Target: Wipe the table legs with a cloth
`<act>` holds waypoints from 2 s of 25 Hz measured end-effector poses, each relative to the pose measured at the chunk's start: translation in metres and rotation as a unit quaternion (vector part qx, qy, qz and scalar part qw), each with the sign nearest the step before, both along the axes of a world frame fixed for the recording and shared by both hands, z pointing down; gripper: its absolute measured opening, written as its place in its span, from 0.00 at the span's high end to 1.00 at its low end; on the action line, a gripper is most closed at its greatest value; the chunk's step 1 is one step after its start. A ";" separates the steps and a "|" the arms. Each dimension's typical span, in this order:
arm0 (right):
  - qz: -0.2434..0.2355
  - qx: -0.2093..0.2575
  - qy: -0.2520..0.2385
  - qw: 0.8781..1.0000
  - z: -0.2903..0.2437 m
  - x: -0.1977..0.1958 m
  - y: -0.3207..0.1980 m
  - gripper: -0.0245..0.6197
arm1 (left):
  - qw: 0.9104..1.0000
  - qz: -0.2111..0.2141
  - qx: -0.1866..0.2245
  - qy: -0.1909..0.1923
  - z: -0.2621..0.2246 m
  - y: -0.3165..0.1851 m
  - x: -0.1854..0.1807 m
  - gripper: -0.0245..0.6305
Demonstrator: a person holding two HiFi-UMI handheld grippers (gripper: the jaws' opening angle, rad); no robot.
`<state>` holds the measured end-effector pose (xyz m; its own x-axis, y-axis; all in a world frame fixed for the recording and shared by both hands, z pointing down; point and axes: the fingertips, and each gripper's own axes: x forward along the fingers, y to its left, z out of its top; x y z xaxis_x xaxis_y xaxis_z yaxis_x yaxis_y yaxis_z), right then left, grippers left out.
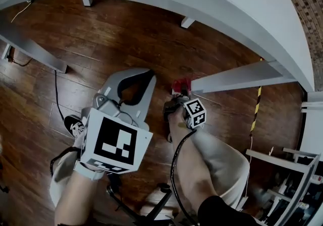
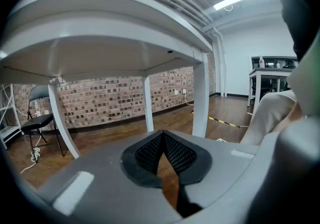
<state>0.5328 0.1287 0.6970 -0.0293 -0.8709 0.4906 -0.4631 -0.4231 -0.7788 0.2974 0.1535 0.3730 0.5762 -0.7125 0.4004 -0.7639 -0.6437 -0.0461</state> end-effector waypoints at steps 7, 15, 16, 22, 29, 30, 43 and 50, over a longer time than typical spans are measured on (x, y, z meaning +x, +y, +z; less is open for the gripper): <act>-0.031 -0.074 0.015 0.997 0.082 -0.001 0.007 0.78 | 0.997 -0.037 -0.072 0.012 0.027 -0.004 -0.007 0.96; -0.059 -0.114 0.021 0.992 0.109 -0.002 0.008 0.78 | 0.993 -0.067 -0.093 0.014 0.025 -0.016 -0.028 0.96; -0.065 -0.117 0.020 0.991 0.109 -0.003 0.005 0.78 | 0.993 -0.071 -0.089 0.014 0.026 -0.018 -0.029 0.96; -0.104 -0.132 0.020 0.986 0.110 -0.002 0.005 0.78 | 0.999 -0.022 0.013 0.045 0.032 -0.002 -0.022 0.96; -0.111 -0.129 0.032 0.985 0.106 0.000 0.006 0.78 | 0.993 -0.079 -0.060 0.060 0.095 0.054 -0.095 0.96; -0.108 -0.130 0.037 0.985 0.104 0.001 0.008 0.78 | 0.991 -0.091 -0.051 0.088 0.077 0.048 -0.103 0.96; -0.146 -0.108 0.071 0.981 0.049 -0.037 0.003 0.78 | 0.988 -0.128 -0.031 0.083 0.029 0.054 -0.210 0.96; -0.267 -0.090 0.097 0.955 0.014 -0.166 0.018 0.78 | 0.992 -0.102 -0.022 0.073 0.001 0.063 -0.253 0.96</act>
<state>0.3669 0.1468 0.7107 -0.3384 -0.6592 0.6715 -0.7779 -0.2055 -0.5938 0.0441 0.2167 0.3745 0.4756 -0.8043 0.3562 -0.8752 -0.4735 0.0993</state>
